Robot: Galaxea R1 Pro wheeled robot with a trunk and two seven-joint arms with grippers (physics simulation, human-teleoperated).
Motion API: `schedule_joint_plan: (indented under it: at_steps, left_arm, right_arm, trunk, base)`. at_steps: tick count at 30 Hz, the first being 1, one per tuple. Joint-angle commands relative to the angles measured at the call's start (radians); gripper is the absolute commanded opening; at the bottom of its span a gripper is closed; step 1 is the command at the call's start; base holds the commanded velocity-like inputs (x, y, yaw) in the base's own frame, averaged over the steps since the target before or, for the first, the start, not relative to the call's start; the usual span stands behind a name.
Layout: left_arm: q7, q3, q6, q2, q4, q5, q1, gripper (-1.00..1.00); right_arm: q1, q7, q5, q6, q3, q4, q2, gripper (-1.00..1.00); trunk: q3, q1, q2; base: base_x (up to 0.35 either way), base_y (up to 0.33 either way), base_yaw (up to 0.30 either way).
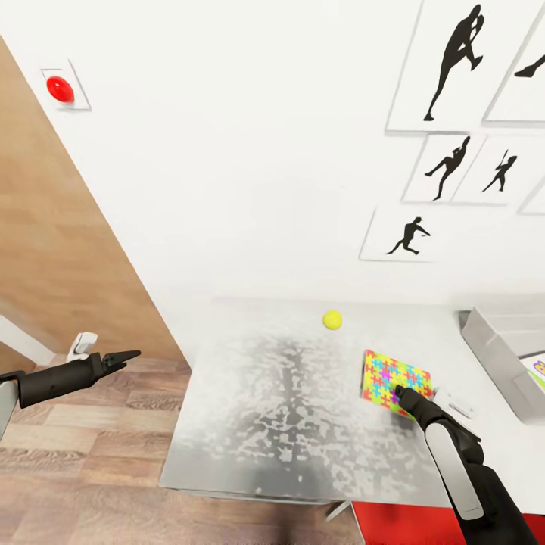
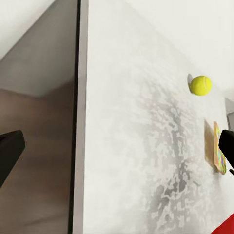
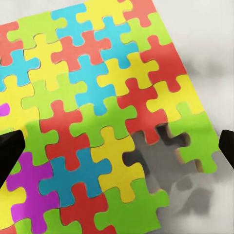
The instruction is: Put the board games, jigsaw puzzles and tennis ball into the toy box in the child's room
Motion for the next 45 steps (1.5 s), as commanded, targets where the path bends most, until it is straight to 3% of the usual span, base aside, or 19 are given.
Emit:
schedule_joint_plan:
  at_steps: [1, 9, 13, 20, 39, 43, 45]
  left_arm:
    - [-0.005, 0.001, 0.003, 0.0, 0.0, -0.003, -0.001, 1.0]
    - [-0.005, 0.0, 0.003, 0.0, 0.0, -0.003, -0.001, 1.0]
    - [-0.005, -0.019, 0.003, -0.001, 0.0, -0.001, -0.001, 1.0]
    - [-0.005, -0.019, 0.003, -0.001, 0.0, -0.001, -0.001, 1.0]
    - [-0.005, -0.019, 0.003, -0.001, 0.0, -0.001, -0.001, 1.0]
    - [-0.006, -0.021, 0.001, -0.017, 0.0, -0.003, -0.001, 1.0]
    - [-0.005, -0.023, 0.001, -0.021, 0.0, -0.004, -0.001, 1.0]
  right_arm:
    - [0.0, -0.007, -0.02, 0.0, 0.001, 0.027, 0.0, 1.0]
    - [0.0, -0.007, -0.014, 0.0, 0.001, 0.03, 0.001, 1.0]
    - [0.001, -0.003, 0.014, 0.002, 0.022, 0.008, 0.001, 1.0]
    - [0.001, -0.003, 0.086, 0.002, 0.049, 0.019, 0.001, 1.0]
    - [0.001, -0.003, 0.091, 0.002, 0.051, 0.019, 0.001, 1.0]
    - [-0.002, -0.003, 0.078, 0.0, 0.028, 0.01, 0.015, 1.0]
    - [-0.003, -0.003, 0.067, -0.001, 0.035, 0.009, 0.015, 1.0]
  trunk:
    - [-0.002, 0.001, -0.001]
    - [-0.002, 0.001, -0.001]
    - [-0.002, 0.001, -0.001]
    - [-0.002, 0.001, -0.001]
    - [-0.002, 0.001, -0.001]
    - [-0.002, 0.001, -0.001]
    - [-0.002, 0.001, -0.001]
  base:
    - [0.0, 0.0, 0.0]
    - [0.0, 0.0, 0.0]
    - [0.0, 0.0, 0.0]
    - [0.0, 0.0, 0.0]
    - [0.0, 0.001, 0.0]
    - [0.0, 0.012, 0.0]
    - [0.0, 0.06, 0.0]
